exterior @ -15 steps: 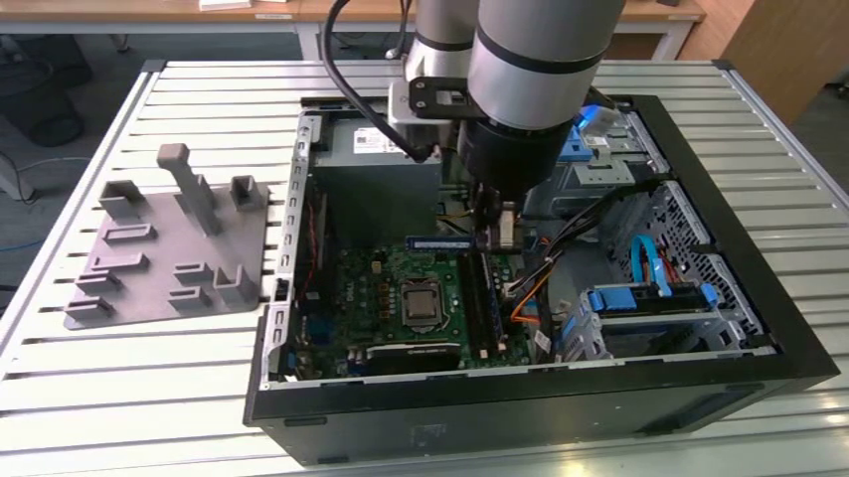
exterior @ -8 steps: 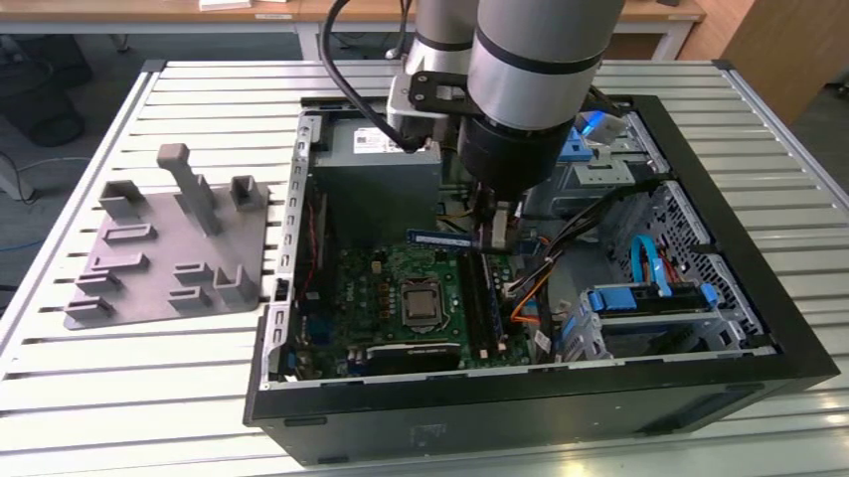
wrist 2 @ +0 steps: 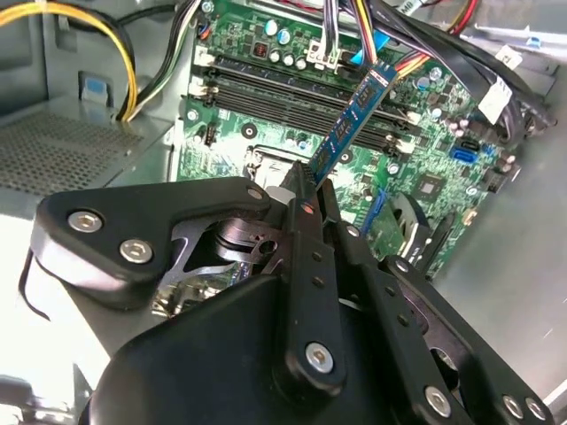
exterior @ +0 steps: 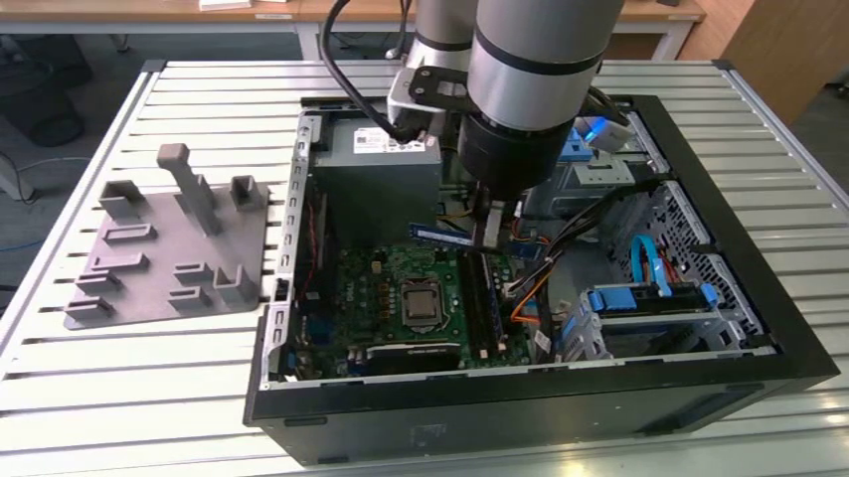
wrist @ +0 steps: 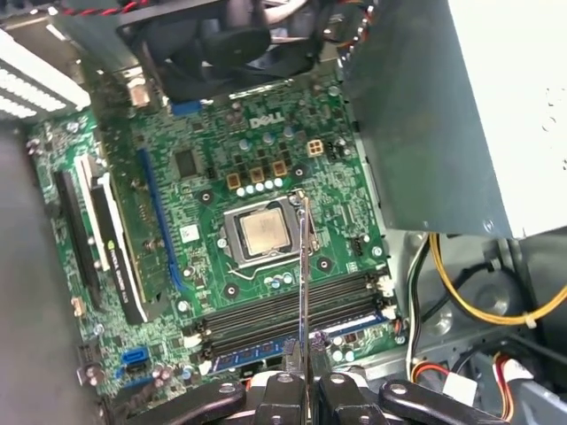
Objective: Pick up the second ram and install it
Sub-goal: 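Insert the second ram into the second slot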
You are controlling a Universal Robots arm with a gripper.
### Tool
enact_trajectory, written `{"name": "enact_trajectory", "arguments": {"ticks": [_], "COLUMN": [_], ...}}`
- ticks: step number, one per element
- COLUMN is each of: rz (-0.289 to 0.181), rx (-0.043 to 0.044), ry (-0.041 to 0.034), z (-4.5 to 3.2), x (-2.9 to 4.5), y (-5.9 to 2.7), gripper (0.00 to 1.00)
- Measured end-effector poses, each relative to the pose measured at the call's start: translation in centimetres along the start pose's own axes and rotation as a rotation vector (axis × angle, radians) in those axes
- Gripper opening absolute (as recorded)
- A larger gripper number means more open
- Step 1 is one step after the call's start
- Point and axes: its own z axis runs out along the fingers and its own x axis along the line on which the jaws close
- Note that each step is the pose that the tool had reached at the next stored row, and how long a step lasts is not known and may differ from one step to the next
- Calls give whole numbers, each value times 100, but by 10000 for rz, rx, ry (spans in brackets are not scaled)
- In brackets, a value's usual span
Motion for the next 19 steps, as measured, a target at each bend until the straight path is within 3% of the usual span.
{"name": "enact_trajectory", "arguments": {"ticks": [19], "rz": [2169], "rx": [126], "ry": [-27], "z": [9], "x": [1], "y": [0], "gripper": [14]}}
